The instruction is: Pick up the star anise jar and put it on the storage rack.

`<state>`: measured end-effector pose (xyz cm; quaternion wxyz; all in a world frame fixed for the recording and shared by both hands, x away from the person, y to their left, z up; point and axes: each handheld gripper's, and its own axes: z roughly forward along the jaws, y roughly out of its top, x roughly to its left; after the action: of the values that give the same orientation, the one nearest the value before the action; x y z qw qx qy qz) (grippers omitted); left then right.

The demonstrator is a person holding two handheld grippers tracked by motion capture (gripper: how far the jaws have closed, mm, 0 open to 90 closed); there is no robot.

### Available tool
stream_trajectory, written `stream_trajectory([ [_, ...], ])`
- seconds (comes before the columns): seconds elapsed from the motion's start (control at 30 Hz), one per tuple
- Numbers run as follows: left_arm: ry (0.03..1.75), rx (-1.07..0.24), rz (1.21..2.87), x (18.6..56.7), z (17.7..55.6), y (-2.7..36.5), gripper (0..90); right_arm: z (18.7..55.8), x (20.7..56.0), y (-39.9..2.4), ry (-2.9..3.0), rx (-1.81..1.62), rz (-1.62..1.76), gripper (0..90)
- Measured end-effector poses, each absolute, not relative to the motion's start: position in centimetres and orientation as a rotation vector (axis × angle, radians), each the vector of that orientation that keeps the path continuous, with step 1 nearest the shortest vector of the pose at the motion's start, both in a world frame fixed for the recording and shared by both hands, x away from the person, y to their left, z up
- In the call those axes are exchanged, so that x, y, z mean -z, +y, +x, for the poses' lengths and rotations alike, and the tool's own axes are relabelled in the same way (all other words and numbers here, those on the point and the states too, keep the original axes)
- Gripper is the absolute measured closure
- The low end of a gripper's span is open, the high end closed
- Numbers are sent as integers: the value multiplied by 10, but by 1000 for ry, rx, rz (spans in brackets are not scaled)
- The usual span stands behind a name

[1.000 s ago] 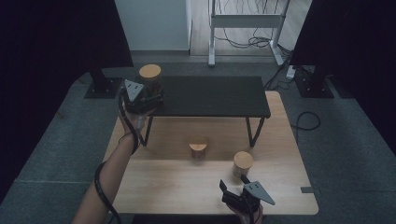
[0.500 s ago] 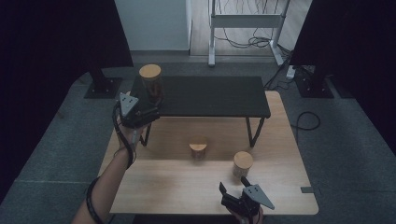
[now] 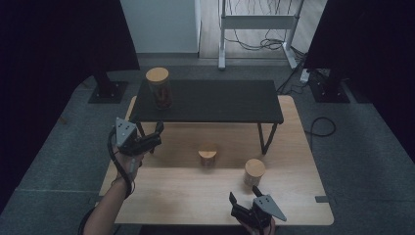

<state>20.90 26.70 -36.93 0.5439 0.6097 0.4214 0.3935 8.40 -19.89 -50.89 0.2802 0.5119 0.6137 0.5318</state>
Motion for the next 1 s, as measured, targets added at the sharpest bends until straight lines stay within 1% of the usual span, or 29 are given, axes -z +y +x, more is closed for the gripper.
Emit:
stream_trajectory([
  [0.4, 1029, -869, 1448, 385, 181, 276, 92, 83, 509, -199, 1649, -1426, 1367, 102],
  [0.53, 1075, -841, 1437, 397, 173, 279, 94, 84, 509, -198, 1656, -1422, 1364, 102],
  [0.7, 1136, -817, 1472, 412, 169, 280, 95, 84, 510, -196, 1659, -1416, 1362, 102],
  [1.0, 1222, -745, 1465, 438, 169, 291, 101, 85, 510, -194, 1678, -1412, 1359, 102],
])
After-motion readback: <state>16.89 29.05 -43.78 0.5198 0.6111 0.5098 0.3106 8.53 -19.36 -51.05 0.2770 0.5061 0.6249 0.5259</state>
